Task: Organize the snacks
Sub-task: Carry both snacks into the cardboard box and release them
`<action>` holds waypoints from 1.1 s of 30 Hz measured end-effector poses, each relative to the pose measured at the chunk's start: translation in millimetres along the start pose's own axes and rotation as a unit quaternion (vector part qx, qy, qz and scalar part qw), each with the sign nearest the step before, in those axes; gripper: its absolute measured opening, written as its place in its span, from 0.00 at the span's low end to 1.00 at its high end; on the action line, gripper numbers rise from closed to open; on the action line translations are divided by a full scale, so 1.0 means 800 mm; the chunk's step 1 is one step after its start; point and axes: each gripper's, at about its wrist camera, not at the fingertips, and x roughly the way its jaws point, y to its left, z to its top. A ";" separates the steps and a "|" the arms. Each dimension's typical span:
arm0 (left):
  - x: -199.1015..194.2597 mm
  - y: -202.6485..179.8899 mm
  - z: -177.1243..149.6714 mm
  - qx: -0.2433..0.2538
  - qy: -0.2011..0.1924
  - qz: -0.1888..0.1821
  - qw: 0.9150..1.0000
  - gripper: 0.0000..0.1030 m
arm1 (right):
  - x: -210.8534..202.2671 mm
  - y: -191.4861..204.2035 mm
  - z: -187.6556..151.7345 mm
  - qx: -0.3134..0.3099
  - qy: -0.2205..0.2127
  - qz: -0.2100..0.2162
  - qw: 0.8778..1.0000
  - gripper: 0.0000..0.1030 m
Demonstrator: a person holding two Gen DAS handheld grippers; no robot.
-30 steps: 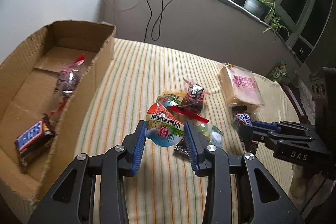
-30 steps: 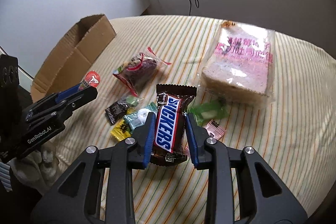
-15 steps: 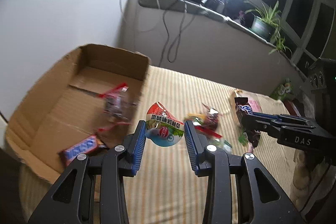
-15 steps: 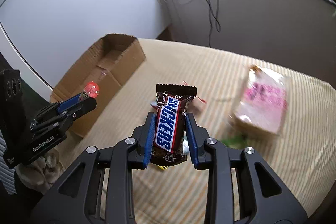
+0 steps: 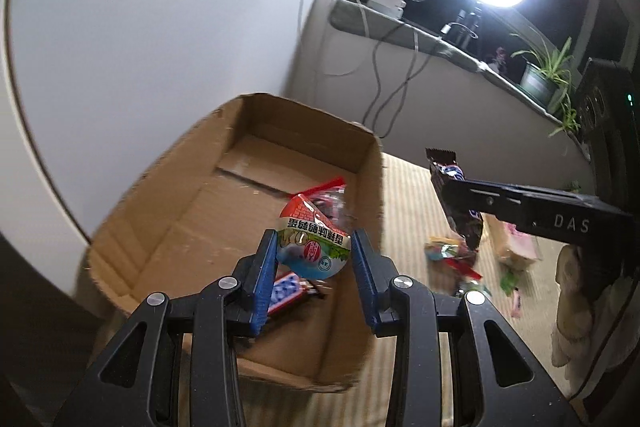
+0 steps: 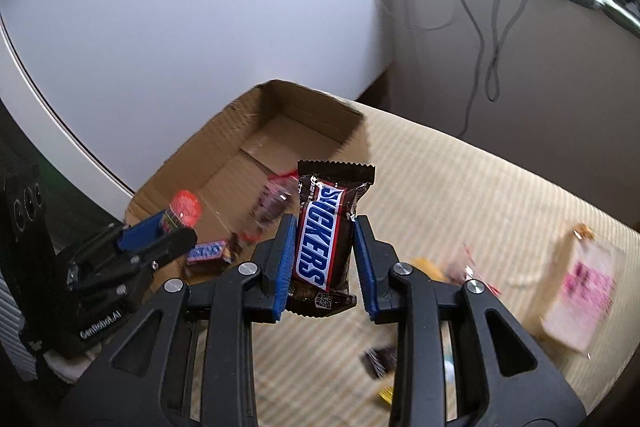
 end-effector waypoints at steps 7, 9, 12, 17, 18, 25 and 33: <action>-0.003 0.020 -0.002 -0.011 0.001 0.012 1.000 0.34 | 0.038 0.032 0.020 -0.021 0.013 0.021 0.999 0.29; -0.002 0.024 -0.003 -0.011 0.004 0.015 1.000 0.34 | 0.050 0.039 0.024 -0.024 0.018 0.024 0.999 0.29; -0.001 0.029 -0.005 -0.015 0.005 0.017 1.000 0.34 | 0.067 0.046 0.029 -0.026 0.025 0.031 0.999 0.29; 0.000 0.033 -0.005 -0.019 0.007 0.021 1.000 0.34 | 0.083 0.059 0.032 -0.035 0.034 0.036 0.998 0.29; 0.000 0.033 -0.005 -0.020 0.007 0.021 1.000 0.34 | 0.085 0.061 0.032 -0.037 0.035 0.037 0.998 0.29; 0.001 0.033 -0.006 -0.020 0.010 0.027 0.999 0.37 | 0.087 0.063 0.032 -0.041 0.034 0.038 0.998 0.38; -0.007 0.033 -0.006 -0.026 0.000 0.031 0.999 0.45 | 0.061 0.050 0.029 -0.036 0.015 0.027 0.999 0.57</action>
